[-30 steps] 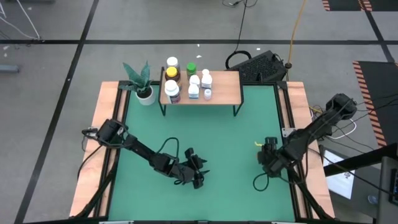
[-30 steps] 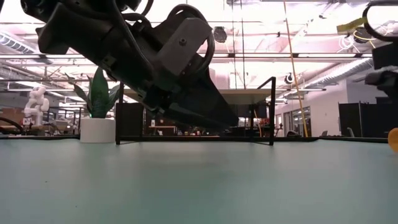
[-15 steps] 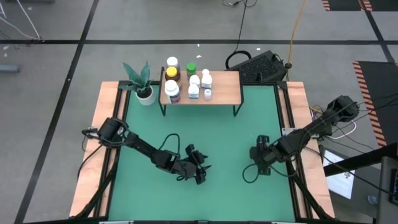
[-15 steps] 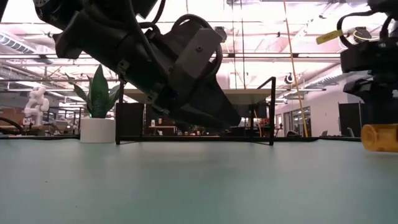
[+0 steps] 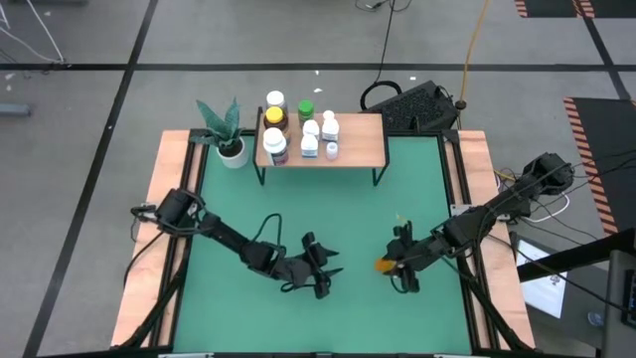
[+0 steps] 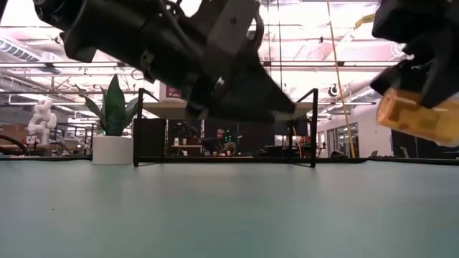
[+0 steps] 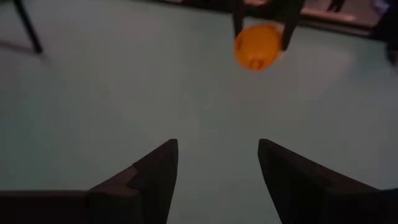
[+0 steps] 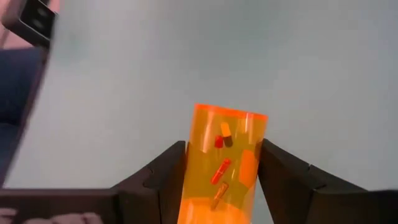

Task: Pick and place medicine bottles onto shelf by color
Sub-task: Put the orange pill bottle on the shelf

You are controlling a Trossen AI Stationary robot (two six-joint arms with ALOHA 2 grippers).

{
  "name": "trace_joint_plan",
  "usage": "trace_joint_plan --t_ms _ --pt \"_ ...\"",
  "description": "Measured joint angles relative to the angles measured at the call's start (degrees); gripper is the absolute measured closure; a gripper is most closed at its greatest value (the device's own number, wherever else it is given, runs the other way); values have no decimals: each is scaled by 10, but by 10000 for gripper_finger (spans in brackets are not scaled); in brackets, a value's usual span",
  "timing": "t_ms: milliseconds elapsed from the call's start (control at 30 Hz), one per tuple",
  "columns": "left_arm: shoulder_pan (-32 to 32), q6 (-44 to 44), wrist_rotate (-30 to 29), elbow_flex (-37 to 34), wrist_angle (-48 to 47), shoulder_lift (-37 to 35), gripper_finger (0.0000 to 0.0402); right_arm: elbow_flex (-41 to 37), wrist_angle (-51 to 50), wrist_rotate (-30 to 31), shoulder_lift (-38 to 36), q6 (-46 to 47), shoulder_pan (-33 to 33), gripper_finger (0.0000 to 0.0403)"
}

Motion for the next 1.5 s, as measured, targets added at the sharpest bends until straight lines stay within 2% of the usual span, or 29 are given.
trace_joint_plan --t_ms 300,433,600,867,1033,1200,1300,1367,1500 --pt "-26 128 9 0 94 0 176 0 37 0 0 2 0 233" --pt "-43 224 14 5 154 0 176 0 53 -1 0 19 0 233" --pt "-43 287 -22 31 142 0 174 0 95 -46 3 28 -11 233" --pt "-24 263 -15 73 48 0 114 0 135 -87 31 36 -29 233" --pt "-10 262 8 83 44 0 78 0 147 -89 58 16 -38 233" --pt "12 249 58 84 47 3 83 0 190 -90 80 6 -42 233" --pt "19 238 80 84 82 19 96 0 205 -90 85 0 -42 233" --pt "15 254 88 85 108 35 103 0 206 -90 85 0 -42 233" --pt "8 293 92 116 92 58 106 0 208 -90 85 6 -44 233"
